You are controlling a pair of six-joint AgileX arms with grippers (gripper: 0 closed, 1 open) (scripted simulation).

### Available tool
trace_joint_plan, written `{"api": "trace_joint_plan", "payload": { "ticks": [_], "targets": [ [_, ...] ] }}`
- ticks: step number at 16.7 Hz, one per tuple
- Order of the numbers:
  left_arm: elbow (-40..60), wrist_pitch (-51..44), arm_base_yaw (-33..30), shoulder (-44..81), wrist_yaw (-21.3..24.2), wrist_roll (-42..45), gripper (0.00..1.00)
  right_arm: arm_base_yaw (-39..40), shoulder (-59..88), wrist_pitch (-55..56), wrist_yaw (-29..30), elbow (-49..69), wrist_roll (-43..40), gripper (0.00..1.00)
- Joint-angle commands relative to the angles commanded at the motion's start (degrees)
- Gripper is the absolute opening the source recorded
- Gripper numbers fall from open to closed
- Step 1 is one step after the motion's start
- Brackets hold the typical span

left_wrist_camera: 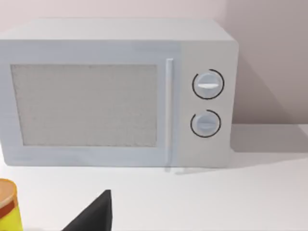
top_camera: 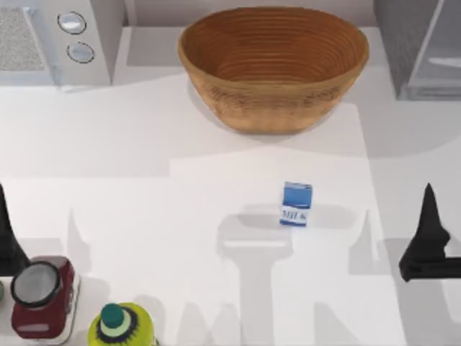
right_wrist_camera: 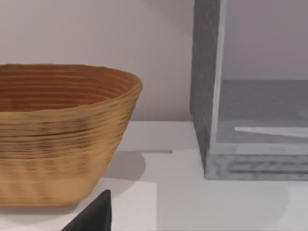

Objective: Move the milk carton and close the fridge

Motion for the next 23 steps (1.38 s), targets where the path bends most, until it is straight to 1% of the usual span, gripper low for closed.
{"api": "trace_joint_plan", "payload": {
  "ticks": [3,6,17,23],
  "targets": [
    [0.0,0.0,0.0,0.0,0.0,0.0,1.00,0.8,3.6,2.3,1.0,1.5,0.0,1.00],
    [0.0,0.0,0.0,0.0,0.0,0.0,1.00,2.2,12.3,7.6,3.3,5.2,0.0,1.00],
    [0.0,0.0,0.0,0.0,0.0,0.0,1.00,7.9,63.8,36.8,14.8,26.2,0.5,1.00],
    [0.0,0.0,0.0,0.0,0.0,0.0,1.00,9.1,86.8,49.4,18.7,36.1,0.8,1.00]
  ]
}}
